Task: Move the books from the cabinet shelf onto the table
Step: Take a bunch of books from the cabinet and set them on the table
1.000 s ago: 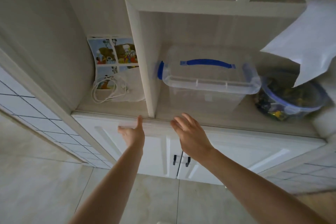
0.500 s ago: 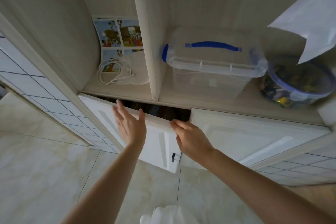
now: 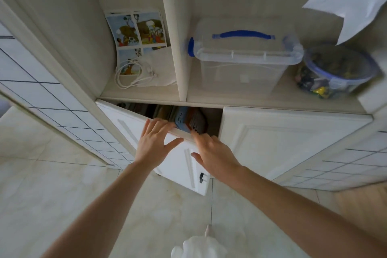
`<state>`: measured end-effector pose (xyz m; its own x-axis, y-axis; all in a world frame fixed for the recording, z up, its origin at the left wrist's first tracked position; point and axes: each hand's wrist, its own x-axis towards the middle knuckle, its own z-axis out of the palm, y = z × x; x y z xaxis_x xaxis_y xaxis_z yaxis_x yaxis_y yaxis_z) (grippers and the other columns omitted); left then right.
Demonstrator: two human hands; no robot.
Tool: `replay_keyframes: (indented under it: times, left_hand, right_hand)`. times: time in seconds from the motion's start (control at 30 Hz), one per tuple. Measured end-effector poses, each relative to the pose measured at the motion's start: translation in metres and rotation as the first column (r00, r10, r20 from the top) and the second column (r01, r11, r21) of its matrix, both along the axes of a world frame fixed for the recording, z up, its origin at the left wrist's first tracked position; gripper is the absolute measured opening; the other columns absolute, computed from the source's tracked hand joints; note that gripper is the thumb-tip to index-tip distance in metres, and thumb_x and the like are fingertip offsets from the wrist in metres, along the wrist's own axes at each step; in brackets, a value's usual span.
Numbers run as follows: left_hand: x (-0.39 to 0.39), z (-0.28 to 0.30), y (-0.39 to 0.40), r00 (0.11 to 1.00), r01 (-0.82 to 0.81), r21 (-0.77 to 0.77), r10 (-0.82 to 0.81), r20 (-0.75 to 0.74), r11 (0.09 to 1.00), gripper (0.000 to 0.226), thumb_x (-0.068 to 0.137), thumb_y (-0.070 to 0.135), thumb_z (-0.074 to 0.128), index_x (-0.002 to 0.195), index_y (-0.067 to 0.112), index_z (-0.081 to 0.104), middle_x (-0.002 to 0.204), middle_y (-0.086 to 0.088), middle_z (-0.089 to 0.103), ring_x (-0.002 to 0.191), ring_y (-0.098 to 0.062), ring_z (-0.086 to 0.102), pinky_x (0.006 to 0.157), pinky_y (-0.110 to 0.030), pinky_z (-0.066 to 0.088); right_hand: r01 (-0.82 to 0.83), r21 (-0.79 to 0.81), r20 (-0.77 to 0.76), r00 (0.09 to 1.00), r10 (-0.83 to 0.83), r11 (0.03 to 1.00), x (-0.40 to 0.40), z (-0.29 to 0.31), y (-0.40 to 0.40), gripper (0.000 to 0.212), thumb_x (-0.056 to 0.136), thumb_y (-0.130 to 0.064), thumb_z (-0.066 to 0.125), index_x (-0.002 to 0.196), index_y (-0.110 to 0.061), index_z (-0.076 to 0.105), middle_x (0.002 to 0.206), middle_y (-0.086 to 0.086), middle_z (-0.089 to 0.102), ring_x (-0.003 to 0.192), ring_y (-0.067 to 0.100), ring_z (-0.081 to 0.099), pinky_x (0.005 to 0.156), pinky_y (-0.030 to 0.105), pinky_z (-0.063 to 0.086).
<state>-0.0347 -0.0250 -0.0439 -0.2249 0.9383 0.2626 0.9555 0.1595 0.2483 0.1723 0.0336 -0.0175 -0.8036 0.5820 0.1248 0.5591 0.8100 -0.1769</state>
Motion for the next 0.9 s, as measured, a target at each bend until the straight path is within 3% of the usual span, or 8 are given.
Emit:
replay_keyframes:
  times: [0.13, 0.27, 0.4, 0.63, 0.7, 0.77, 0.83, 0.9]
  left_hand:
    - [-0.008, -0.003, -0.022, 0.996, 0.075, 0.041, -0.073, -0.043, 0.996, 0.064, 0.088, 0.069, 0.036, 0.115, 0.018, 0.066, 0.118, -0.001, 0.065, 0.118, -0.024, 0.055, 0.109, -0.048, 0.039]
    - [-0.022, -0.013, -0.058, 0.982, 0.186, 0.115, -0.184, -0.031, 0.976, 0.068, 0.086, 0.073, 0.038, 0.110, 0.017, 0.066, 0.116, -0.002, 0.064, 0.118, -0.024, 0.054, 0.110, -0.051, 0.036]
    - [-0.043, -0.013, -0.092, 0.954, 0.297, 0.149, -0.299, -0.012, 0.943, 0.066, 0.090, 0.071, 0.036, 0.106, 0.015, 0.066, 0.113, -0.002, 0.063, 0.118, -0.024, 0.052, 0.113, -0.044, 0.031]
    - [-0.075, -0.015, -0.153, 0.917, 0.306, 0.161, -0.336, 0.215, 0.938, 0.052, 0.086, 0.066, 0.050, 0.098, 0.017, 0.062, 0.128, -0.001, 0.058, 0.141, -0.021, 0.034, 0.115, -0.051, 0.029]
    - [-0.085, -0.014, -0.171, 0.894, 0.276, 0.136, -0.306, 0.328, 0.951, 0.053, 0.084, 0.066, 0.052, 0.111, 0.021, 0.059, 0.149, 0.000, 0.042, 0.148, -0.016, 0.018, 0.117, -0.047, 0.023]
    - [-0.098, -0.013, -0.188, 0.850, 0.203, 0.105, -0.228, 0.474, 0.974, 0.061, 0.083, 0.059, 0.058, 0.133, 0.026, 0.047, 0.160, 0.004, 0.021, 0.150, -0.016, 0.012, 0.115, -0.045, 0.024]
    - [-0.112, -0.005, -0.201, 0.720, 0.082, 0.041, -0.087, 0.688, 0.996, 0.070, 0.083, 0.042, 0.069, 0.143, 0.032, 0.034, 0.160, 0.008, 0.012, 0.145, -0.022, 0.024, 0.110, -0.046, 0.035]
    - [-0.124, 0.005, -0.209, 0.519, -0.015, -0.056, 0.055, 0.853, 0.998, 0.070, 0.085, 0.024, 0.072, 0.142, 0.033, 0.034, 0.155, 0.005, 0.022, 0.132, -0.023, 0.043, 0.095, -0.043, 0.052]
  right_hand:
    - [0.066, 0.235, -0.014, 0.998, -0.064, 0.970, -0.003, -0.014, -0.037, 0.062, 0.075, -0.018, 0.075, 0.131, -0.006, 0.052, 0.098, 0.012, 0.067, 0.066, 0.021, 0.064, 0.052, 0.029, 0.055]
    - [0.087, 0.217, -0.068, 0.995, -0.074, 0.972, -0.011, -0.024, -0.098, 0.082, 0.061, -0.006, 0.081, 0.136, -0.006, 0.049, 0.094, 0.011, 0.063, 0.074, 0.022, 0.063, 0.055, 0.028, 0.054]
    - [0.178, 0.170, -0.108, 0.981, -0.162, 0.969, -0.031, -0.019, -0.156, 0.066, 0.067, -0.004, 0.065, 0.132, -0.007, 0.054, 0.084, 0.008, 0.060, 0.065, 0.019, 0.059, 0.045, 0.023, 0.045]
    - [0.234, -0.414, -0.113, 0.946, -0.304, 0.880, -0.084, 0.015, -0.240, 0.052, 0.097, -0.024, 0.046, 0.144, -0.020, 0.025, 0.125, 0.005, 0.050, 0.106, 0.024, 0.056, 0.080, 0.029, 0.043]
    - [0.262, -0.639, -0.086, 0.910, -0.406, 0.723, -0.099, 0.018, -0.249, 0.055, 0.092, -0.026, 0.054, 0.140, -0.016, 0.029, 0.124, 0.006, 0.054, 0.104, 0.023, 0.058, 0.080, 0.027, 0.043]
    - [0.242, -0.878, 0.019, 0.880, -0.475, 0.414, -0.115, 0.014, -0.254, 0.059, 0.086, -0.031, 0.062, 0.136, -0.016, 0.034, 0.119, 0.004, 0.057, 0.102, 0.021, 0.059, 0.083, 0.029, 0.048]
    - [0.195, -0.974, 0.120, 0.874, -0.471, 0.114, -0.133, 0.005, -0.260, 0.065, 0.082, -0.035, 0.067, 0.137, -0.019, 0.037, 0.121, 0.003, 0.059, 0.106, 0.021, 0.060, 0.094, 0.039, 0.050]
    - [0.155, -0.987, 0.160, 0.875, -0.458, -0.050, -0.153, -0.001, -0.268, 0.072, 0.079, -0.035, 0.072, 0.139, -0.022, 0.035, 0.124, 0.006, 0.059, 0.108, 0.024, 0.061, 0.099, 0.043, 0.048]
